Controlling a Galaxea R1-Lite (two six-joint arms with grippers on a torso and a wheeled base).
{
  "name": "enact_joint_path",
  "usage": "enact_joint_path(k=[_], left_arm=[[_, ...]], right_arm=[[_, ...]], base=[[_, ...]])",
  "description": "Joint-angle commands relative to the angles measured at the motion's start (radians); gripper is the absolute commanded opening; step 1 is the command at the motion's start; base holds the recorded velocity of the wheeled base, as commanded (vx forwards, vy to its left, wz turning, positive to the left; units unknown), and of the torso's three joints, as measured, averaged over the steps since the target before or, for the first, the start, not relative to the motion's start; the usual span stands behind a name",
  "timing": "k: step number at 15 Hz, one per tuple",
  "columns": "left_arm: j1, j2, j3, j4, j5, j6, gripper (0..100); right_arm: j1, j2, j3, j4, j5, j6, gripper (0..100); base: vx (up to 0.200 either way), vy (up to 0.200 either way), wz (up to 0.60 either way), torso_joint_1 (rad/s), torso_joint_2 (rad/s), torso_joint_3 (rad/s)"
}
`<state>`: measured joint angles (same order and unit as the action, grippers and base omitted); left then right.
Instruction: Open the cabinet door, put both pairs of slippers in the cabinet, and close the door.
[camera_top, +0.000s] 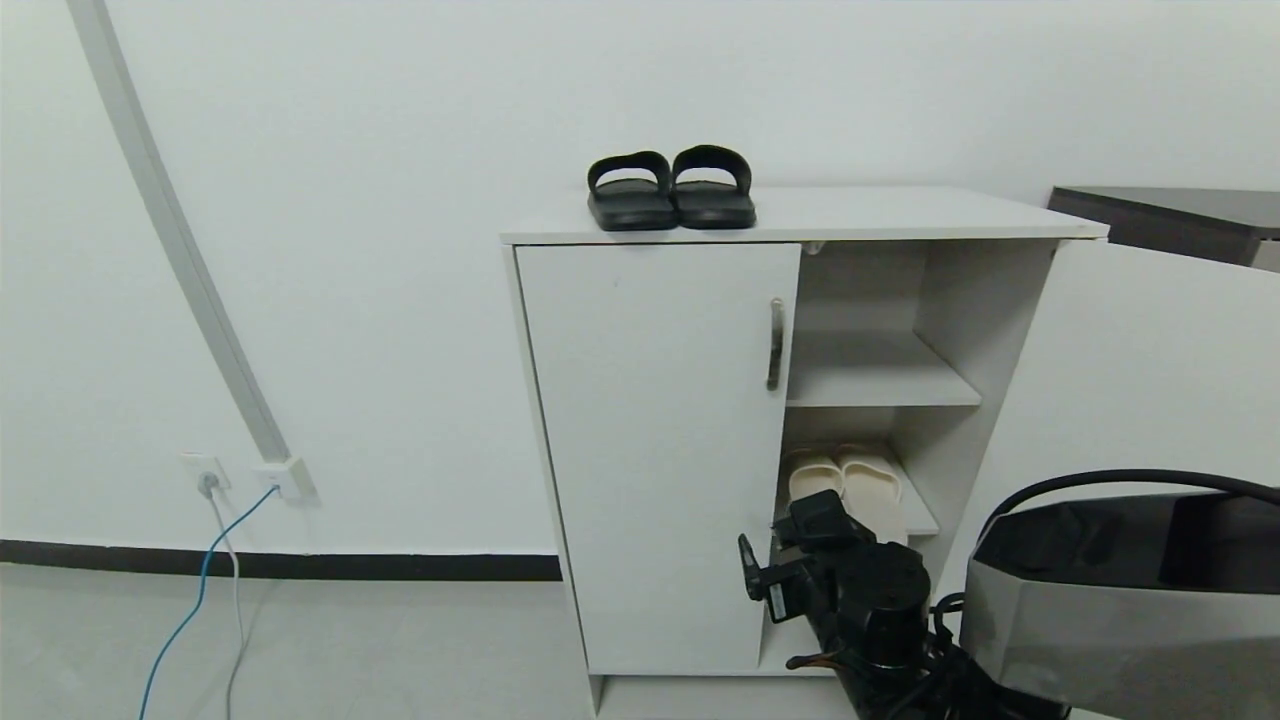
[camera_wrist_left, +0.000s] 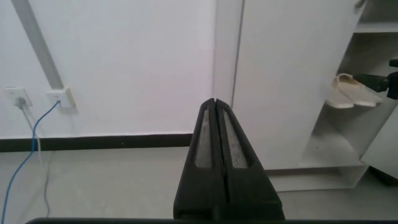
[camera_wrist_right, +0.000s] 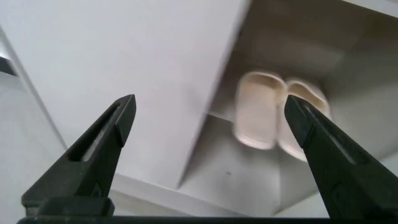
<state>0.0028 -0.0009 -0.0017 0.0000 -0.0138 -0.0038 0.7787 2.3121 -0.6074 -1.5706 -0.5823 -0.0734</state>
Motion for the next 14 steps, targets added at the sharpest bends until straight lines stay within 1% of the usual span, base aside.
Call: enact_joint_path(k=[1,2,14], left_arm=[[0.0,0.001,0.0,0.0,0.0,-0.001,0],[0.0,0.001,0.0,0.0,0.0,-0.001,0],[0.0,0.001,0.0,0.0,0.0,-0.001,0]], right_arm=[[0.001,0.004,0.002,0.0,-0.001,0.0,100],[0.001,0.004,0.002,0.0,-0.001,0.0,100],[0.001,0.006,-0.002,0.0,0.002,0.004,100]], base=[[0.0,0.2,0.0,-0.002,-0.01,0.002],[0.0,0.2,0.0,0.002,0.01,0.002],[0.0,0.0,0.0,0.0,0.0,0.0]])
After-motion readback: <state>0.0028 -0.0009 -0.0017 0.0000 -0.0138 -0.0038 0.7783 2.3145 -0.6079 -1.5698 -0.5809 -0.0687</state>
